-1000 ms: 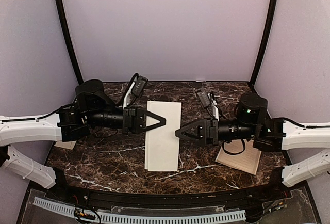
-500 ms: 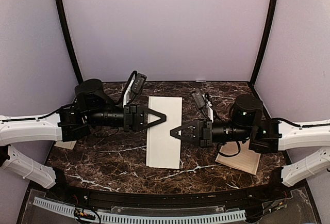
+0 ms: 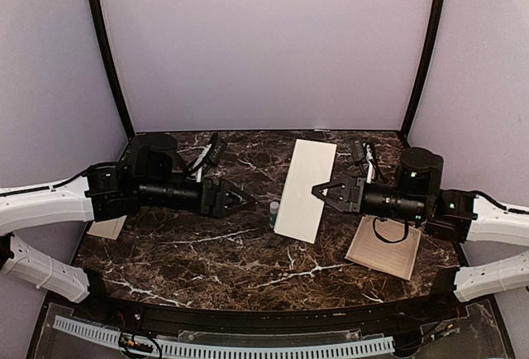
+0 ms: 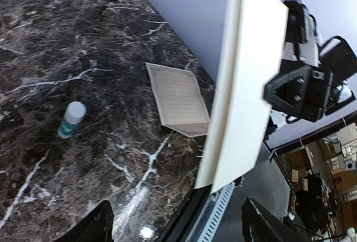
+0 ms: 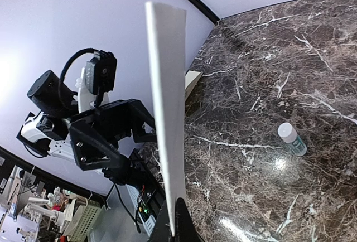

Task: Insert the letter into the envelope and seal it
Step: Fold the letter.

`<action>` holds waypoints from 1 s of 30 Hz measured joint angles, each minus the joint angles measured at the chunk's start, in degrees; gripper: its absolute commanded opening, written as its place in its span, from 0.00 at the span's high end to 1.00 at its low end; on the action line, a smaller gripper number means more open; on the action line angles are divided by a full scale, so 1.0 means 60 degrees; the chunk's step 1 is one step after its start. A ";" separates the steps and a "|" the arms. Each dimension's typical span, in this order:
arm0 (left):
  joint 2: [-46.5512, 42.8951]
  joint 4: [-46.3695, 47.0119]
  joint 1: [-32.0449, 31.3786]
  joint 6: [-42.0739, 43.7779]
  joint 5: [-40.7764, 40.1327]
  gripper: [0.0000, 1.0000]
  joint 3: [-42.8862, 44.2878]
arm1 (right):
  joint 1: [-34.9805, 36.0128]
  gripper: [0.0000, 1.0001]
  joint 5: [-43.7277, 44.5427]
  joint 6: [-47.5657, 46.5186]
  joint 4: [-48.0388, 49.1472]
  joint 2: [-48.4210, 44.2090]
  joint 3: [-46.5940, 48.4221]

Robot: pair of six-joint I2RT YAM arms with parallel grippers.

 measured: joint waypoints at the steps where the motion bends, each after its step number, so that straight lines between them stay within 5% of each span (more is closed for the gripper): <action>1: -0.0044 -0.0372 0.0302 0.0058 -0.0069 0.19 0.0000 | -0.0080 1.00 0.0084 0.0004 -0.0208 -0.0168 -0.0015; 14: 0.1381 -0.3450 0.5271 0.2492 -0.2412 0.14 0.0382 | -0.0204 1.00 0.0168 0.0259 -0.0765 -0.1049 -0.0412; 24: 0.2149 -0.3424 0.6925 0.4062 -0.5442 0.10 0.0441 | -0.0204 1.00 0.0386 0.0302 -0.0780 -0.1257 -0.0459; 30: 0.2812 -0.3351 0.7774 0.4404 -0.5876 0.27 0.0441 | -0.0204 1.00 0.0379 0.0331 -0.0769 -0.0991 -0.0459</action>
